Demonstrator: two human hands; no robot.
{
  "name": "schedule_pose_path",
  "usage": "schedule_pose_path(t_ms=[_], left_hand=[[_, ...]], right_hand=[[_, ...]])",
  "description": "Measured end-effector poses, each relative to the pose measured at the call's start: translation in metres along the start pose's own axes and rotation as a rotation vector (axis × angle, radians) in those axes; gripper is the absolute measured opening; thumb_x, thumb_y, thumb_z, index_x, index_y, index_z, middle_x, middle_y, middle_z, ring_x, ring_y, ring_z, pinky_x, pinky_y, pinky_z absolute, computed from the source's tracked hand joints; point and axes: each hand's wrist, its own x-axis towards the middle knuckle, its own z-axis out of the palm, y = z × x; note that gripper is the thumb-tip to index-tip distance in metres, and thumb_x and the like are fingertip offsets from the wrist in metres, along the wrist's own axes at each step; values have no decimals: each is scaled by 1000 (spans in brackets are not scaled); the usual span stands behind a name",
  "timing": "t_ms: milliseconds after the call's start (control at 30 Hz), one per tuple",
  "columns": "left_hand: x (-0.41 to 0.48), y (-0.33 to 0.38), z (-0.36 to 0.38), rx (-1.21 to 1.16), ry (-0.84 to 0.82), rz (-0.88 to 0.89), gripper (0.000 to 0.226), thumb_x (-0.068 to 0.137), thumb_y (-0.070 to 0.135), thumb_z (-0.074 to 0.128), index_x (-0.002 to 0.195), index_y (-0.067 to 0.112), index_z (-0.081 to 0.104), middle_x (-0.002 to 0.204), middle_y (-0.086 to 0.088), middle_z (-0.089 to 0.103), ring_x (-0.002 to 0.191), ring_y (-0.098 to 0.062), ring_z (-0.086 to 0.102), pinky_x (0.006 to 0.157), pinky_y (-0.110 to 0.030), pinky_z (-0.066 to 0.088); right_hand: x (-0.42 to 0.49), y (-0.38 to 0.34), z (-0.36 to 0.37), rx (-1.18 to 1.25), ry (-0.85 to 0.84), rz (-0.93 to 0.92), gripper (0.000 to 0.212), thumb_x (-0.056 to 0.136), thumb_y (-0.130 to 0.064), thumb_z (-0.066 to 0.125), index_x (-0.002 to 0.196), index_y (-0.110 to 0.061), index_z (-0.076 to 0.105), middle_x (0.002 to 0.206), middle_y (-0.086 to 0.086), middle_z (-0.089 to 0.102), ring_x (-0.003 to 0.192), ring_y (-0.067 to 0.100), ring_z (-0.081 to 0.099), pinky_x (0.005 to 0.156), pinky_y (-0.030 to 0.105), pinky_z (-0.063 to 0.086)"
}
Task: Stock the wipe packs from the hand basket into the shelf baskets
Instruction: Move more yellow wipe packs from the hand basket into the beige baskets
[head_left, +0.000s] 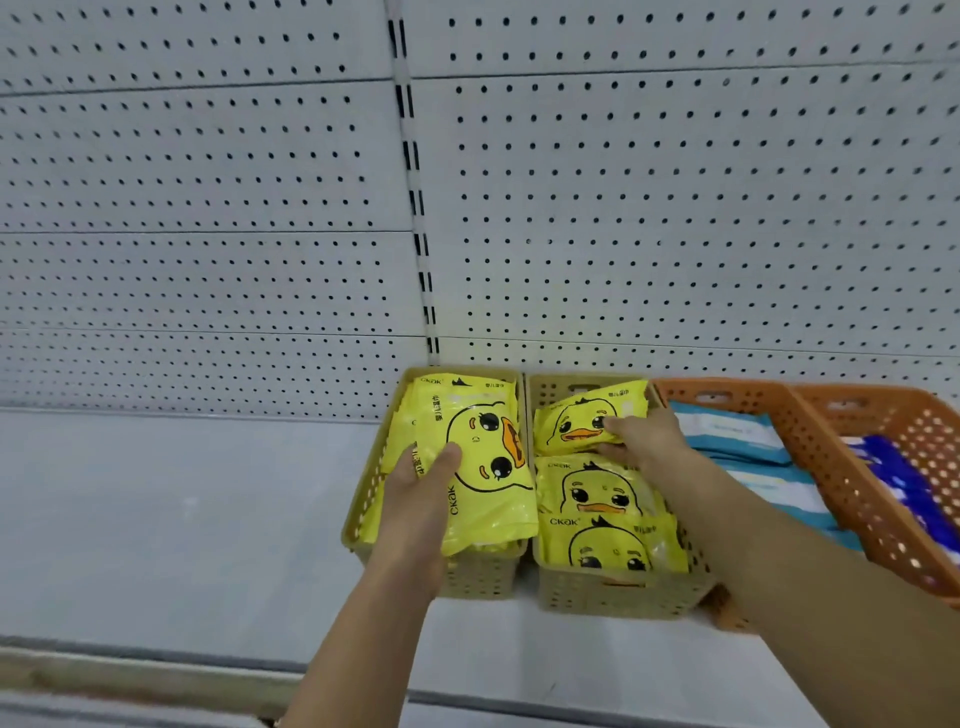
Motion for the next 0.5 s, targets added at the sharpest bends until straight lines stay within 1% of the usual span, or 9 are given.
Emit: schedule_pose_path(t_ms=[67, 100, 167, 200, 267, 333, 400, 467, 500], left_hand=[[5, 0, 1, -6, 7, -7, 88, 55, 58, 72, 136, 37, 47, 126, 5, 64, 118, -28, 59, 94, -57, 48], [7, 1, 1, -5, 11, -14, 84, 57, 57, 72, 135, 37, 48, 126, 5, 65, 118, -29, 60, 94, -58, 48], [10, 3, 2, -1, 9, -19, 67, 71, 52, 71, 133, 37, 51, 126, 4, 65, 117, -29, 60, 92, -59, 49], [11, 4, 3, 6, 7, -20, 58, 77, 48, 70, 131, 37, 52, 126, 4, 65, 116, -30, 60, 90, -60, 49], [14, 6, 3, 23, 7, -38, 53, 83, 45, 68, 132, 35, 52, 126, 3, 65, 116, -30, 61, 87, -60, 52], [15, 9, 4, 38, 6, -39, 52, 86, 41, 67, 134, 31, 50, 125, 1, 66, 114, -29, 62, 86, -57, 54], [14, 12, 4, 56, -3, -30, 49, 88, 39, 66, 134, 30, 52, 124, 1, 66, 114, -29, 62, 89, -56, 53], [14, 13, 6, 75, -43, -12, 38, 92, 35, 63, 129, 29, 56, 116, 1, 71, 108, -26, 67, 86, -54, 55], [12, 14, 8, 75, -74, -8, 29, 94, 34, 60, 122, 29, 60, 109, 3, 73, 101, -24, 70, 82, -51, 58]], right_hand=[[5, 6, 2, -455, 73, -183, 73, 86, -15, 68, 142, 2, 24, 123, 21, 54, 116, 37, 55, 101, 46, 45], [6, 12, 3, -665, 121, -345, 81, 86, -17, 66, 147, -1, 15, 142, 23, 39, 132, 37, 39, 109, 44, 36], [3, 24, 9, -994, 199, -634, 81, 91, -24, 58, 150, -6, 6, 157, 20, 9, 145, 36, 10, 116, 43, 19], [4, 29, 12, -1100, 173, -705, 76, 95, -30, 52, 151, -10, 6, 159, 18, 1, 147, 34, 2, 117, 44, 13], [9, 37, 18, -1196, -60, -652, 63, 100, -42, 34, 151, -14, 9, 160, 14, -5, 147, 31, -6, 118, 46, 7], [17, 40, 18, -1216, -319, -489, 63, 101, -48, 27, 151, -15, 9, 160, 13, -7, 147, 31, -10, 118, 46, 7], [17, 30, 12, -1149, -402, -426, 64, 100, -50, 27, 151, -14, 16, 160, 13, 2, 147, 31, -2, 117, 45, 10], [4, 14, 9, -945, -355, -453, 62, 98, -52, 31, 143, -10, 38, 152, 14, 33, 140, 31, 30, 111, 44, 29], [-6, 6, 9, -766, -328, -455, 61, 98, -54, 32, 134, -8, 50, 139, 14, 51, 127, 30, 48, 102, 44, 39]])
